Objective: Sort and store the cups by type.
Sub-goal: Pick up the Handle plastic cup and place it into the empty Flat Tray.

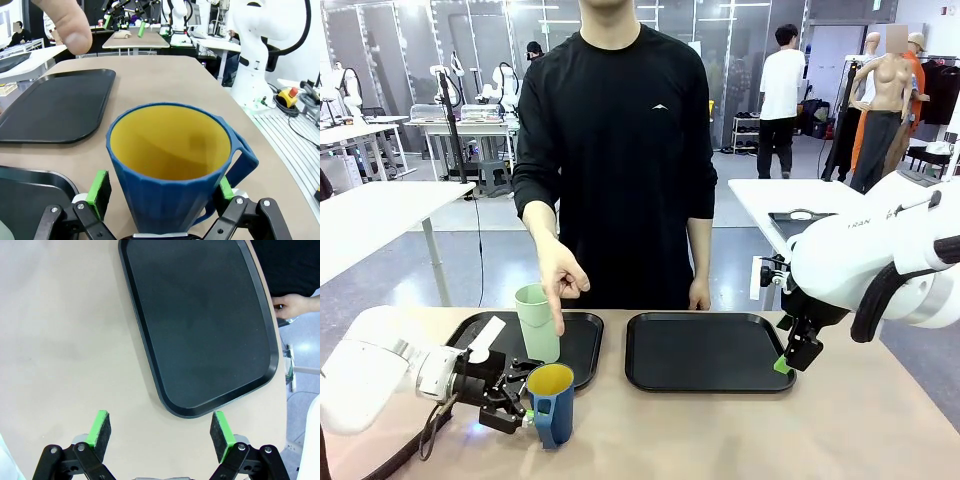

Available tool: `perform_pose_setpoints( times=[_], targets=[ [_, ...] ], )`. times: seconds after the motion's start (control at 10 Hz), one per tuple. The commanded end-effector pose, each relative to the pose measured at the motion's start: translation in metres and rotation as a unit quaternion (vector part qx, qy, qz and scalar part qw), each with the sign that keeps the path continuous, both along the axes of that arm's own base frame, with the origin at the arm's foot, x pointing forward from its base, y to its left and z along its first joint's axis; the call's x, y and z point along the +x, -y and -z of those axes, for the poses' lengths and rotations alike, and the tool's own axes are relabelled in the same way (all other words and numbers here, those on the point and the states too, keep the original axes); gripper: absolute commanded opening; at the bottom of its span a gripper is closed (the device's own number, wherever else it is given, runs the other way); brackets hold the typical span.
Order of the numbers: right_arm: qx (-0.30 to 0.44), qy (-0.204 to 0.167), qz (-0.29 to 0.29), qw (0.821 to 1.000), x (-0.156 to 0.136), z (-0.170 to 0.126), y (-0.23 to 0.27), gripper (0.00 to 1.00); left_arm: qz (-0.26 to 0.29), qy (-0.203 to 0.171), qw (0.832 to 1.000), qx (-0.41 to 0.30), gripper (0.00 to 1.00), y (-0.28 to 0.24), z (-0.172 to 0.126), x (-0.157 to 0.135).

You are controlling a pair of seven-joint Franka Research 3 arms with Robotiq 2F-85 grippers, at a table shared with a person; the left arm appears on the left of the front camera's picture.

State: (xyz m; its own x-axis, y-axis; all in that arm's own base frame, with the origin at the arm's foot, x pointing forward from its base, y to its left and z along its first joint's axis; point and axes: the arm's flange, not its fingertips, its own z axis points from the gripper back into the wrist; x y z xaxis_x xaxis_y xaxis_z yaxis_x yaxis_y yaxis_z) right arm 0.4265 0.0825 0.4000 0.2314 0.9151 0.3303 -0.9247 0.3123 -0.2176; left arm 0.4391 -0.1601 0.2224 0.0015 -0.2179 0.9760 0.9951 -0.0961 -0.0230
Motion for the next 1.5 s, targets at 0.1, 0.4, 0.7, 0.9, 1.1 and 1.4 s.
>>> perform_pose_setpoints(
  times=[0.1, 0.4, 0.7, 0.9, 1.1, 1.4],
  targets=[
    [-0.003, 0.005, 0.007, 1.000, -0.0024, 0.0020, -0.0004, 1.00, 0.008, 0.005, 1.000, -0.028, 1.00, 0.0078, 0.0085, 0.0050],
    [-0.003, 0.005, 0.007, 1.000, -0.0024, 0.0020, -0.0004, 1.00, 0.028, -0.007, 0.999, -0.044, 1.00, 0.0114, 0.0092, 0.0073],
    [-0.003, 0.005, 0.007, 1.000, -0.0024, 0.0020, -0.0004, 1.00, 0.050, -0.006, 0.998, -0.039, 0.87, 0.0110, 0.0128, 0.0093],
    [-0.003, 0.005, 0.007, 1.000, -0.0024, 0.0020, -0.0004, 1.00, 0.054, -0.012, 0.998, -0.041, 0.67, 0.0121, 0.0116, 0.0110],
    [-0.003, 0.005, 0.007, 1.000, -0.0024, 0.0020, -0.0004, 1.00, 0.056, -0.016, 0.997, -0.047, 0.47, 0.0125, 0.0114, 0.0123],
    [-0.003, 0.005, 0.007, 1.000, -0.0024, 0.0020, -0.0004, 1.00, 0.053, -0.006, 0.998, -0.044, 0.21, 0.0127, 0.0089, 0.0128]
  ],
)
